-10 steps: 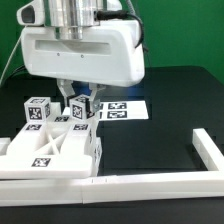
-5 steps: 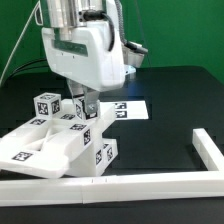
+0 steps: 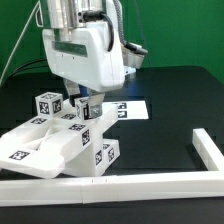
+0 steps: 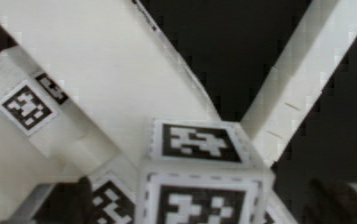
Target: Assemble chair
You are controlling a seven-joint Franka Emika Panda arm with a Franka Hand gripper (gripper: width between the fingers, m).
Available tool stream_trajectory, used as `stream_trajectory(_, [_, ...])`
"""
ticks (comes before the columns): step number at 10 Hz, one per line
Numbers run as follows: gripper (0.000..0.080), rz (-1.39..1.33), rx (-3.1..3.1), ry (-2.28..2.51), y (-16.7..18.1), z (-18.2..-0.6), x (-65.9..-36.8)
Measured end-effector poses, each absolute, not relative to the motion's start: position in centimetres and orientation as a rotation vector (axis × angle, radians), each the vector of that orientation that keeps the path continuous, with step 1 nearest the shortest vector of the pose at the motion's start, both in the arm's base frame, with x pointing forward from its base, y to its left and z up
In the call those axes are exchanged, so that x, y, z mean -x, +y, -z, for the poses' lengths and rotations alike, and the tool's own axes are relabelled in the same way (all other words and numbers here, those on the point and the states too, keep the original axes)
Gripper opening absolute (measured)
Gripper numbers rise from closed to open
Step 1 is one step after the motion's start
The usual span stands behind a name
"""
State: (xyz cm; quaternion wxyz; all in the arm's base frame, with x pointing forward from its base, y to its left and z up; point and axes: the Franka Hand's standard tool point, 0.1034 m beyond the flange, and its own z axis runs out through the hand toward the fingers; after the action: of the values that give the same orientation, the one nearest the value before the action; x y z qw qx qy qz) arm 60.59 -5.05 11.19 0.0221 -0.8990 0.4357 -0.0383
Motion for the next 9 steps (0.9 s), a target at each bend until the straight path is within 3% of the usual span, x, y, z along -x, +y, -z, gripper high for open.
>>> stream_trajectory(2, [0.0646, 0.116, 2.962, 0.940, -4.35, -10.93, -60.42])
stream_trajectory(6, [0.0649, 0.121, 3.083, 0.548, -4.60, -10.92, -60.38])
stream_trajectory(9, [0.0649, 0.123, 3.171, -0.035, -4.48, -11.23, -60.67])
